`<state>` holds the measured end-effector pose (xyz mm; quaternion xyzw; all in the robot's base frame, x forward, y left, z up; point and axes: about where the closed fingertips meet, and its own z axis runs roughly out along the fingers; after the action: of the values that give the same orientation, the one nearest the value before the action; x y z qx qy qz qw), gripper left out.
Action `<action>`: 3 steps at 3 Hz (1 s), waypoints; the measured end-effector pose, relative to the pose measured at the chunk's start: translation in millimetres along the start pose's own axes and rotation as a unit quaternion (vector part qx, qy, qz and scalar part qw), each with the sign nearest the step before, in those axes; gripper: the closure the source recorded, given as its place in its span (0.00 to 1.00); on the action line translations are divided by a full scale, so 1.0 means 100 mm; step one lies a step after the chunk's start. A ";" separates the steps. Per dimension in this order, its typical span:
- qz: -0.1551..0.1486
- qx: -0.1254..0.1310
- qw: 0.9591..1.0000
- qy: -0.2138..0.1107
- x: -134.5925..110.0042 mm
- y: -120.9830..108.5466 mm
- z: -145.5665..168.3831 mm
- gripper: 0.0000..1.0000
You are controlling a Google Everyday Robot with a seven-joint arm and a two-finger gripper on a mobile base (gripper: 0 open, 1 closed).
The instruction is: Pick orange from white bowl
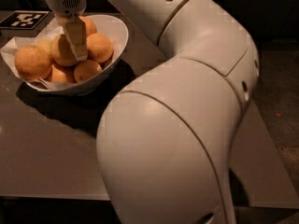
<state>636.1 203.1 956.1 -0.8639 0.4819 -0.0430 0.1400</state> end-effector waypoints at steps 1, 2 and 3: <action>-0.014 -0.009 1.000 -0.005 -0.05 -0.06 0.07 0.24; -0.033 -0.014 0.999 -0.005 -0.12 -0.12 0.13 0.22; -0.046 -0.021 0.999 -0.007 -0.15 -0.19 0.22 0.23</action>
Offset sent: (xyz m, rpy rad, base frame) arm 0.0014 0.0161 -0.0075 -0.0919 0.0615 0.1167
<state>648.1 229.4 940.7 -0.8883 0.4412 -0.0336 0.1234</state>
